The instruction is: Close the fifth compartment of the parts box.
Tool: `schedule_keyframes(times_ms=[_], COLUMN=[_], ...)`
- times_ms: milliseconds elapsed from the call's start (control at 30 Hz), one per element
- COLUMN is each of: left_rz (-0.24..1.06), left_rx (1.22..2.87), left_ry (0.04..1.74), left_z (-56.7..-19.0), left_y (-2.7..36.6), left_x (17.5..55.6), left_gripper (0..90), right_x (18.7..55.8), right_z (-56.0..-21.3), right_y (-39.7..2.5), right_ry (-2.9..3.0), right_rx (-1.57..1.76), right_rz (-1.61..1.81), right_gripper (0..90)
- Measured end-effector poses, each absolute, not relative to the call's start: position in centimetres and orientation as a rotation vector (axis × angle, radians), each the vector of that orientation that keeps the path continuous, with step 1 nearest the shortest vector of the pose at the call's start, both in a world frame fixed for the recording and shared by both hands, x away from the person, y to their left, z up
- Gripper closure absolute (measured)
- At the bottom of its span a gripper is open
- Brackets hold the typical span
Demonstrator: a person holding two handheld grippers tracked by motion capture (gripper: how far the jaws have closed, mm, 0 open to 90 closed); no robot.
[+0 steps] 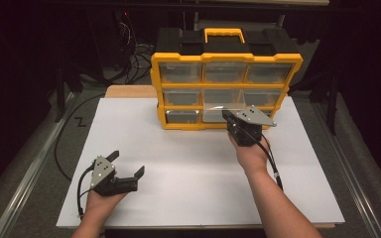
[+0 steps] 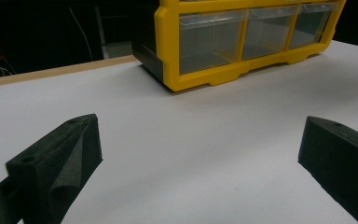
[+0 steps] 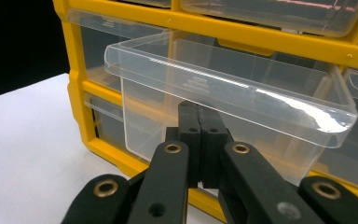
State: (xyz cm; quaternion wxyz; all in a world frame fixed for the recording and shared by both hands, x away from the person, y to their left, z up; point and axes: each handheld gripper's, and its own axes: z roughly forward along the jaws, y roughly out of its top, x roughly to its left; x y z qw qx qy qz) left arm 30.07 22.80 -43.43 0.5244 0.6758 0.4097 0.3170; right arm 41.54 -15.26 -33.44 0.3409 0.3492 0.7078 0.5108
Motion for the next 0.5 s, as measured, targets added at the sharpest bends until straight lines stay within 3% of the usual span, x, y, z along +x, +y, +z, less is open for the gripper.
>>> schedule_keyframes(times_ms=[500], left_rz=[0.758], left_rx=[1.615], left_ry=[0.978], left_z=[-43.4], left_y=[22.8], left_x=[30.0], left_gripper=[0.2], right_x=[42.9], right_z=[-33.3], right_y=[-15.1], right_ry=[1.824], right_rx=[0.927], right_rz=[1.303], right_gripper=[90.0])
